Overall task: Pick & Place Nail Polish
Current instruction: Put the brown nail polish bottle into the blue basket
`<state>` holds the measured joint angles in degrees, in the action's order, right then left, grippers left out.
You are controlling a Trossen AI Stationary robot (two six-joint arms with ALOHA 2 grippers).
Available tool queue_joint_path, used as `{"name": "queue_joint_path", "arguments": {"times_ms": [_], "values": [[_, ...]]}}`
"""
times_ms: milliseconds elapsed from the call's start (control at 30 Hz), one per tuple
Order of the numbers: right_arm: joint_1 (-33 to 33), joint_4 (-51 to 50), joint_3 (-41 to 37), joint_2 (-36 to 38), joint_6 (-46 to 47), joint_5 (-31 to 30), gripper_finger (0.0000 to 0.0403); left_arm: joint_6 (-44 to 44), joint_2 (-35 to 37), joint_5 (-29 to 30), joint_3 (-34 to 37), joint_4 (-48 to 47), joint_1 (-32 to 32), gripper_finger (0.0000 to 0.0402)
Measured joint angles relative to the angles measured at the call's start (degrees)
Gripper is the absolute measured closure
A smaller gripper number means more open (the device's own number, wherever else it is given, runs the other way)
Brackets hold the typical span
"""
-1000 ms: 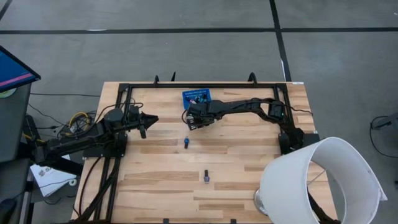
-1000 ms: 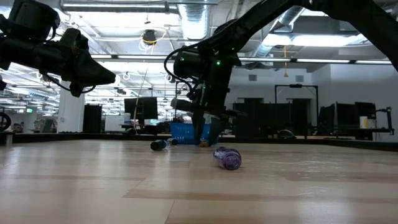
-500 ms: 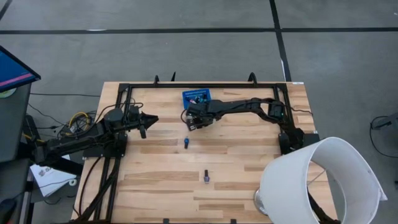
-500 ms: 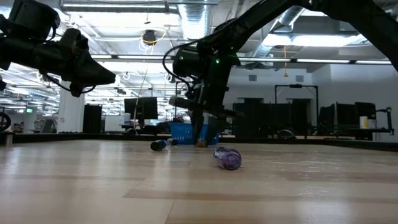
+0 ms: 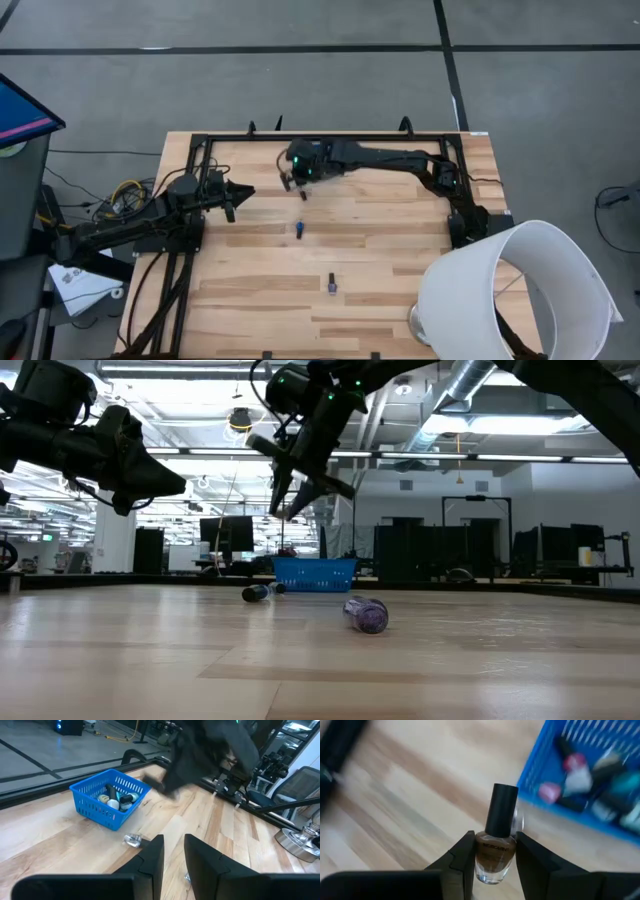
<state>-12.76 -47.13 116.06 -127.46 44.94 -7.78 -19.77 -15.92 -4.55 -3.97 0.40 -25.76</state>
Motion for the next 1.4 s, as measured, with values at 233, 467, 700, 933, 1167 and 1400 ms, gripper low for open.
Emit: {"name": "queue_joint_path", "arguments": {"times_ms": [233, 467, 700, 933, 1167, 1400], "values": [[-5.26, 0.82, 1.18, -1.42, -0.11, -0.48, 0.0301, 0.38, 0.01, 0.01, 0.0, -0.02, -0.01, 0.033], [-8.03, 3.19, 1.04, -5.33, -0.14, 2.73, 0.0301, 1.45, 0.02, 0.0, 0.0, -0.07, -0.01, 0.033], [-7.91, 5.18, 1.11, -6.85, 1.58, 3.44, 0.0301, 1.52, 0.01, 0.0, 0.0, -0.33, -0.01, 0.033], [-8.06, 5.59, 1.11, -7.03, 2.7, 3.03, 0.03, 1.51, 0.0, 0.0, 0.0, -0.44, 0.0, 0.033], [-7.11, 6.4, 1.11, -7.71, 3.34, -1.35, 0.03, 1.51, 0.02, 0.0, 0.0, -0.48, 0.0, 0.033], [-6.66, 6.62, 1.11, -7.88, 3.47, -4.2, 0.03, 1.51, 0.01, 0.01, 0.0, -0.67, 0.0, 0.033]]}}
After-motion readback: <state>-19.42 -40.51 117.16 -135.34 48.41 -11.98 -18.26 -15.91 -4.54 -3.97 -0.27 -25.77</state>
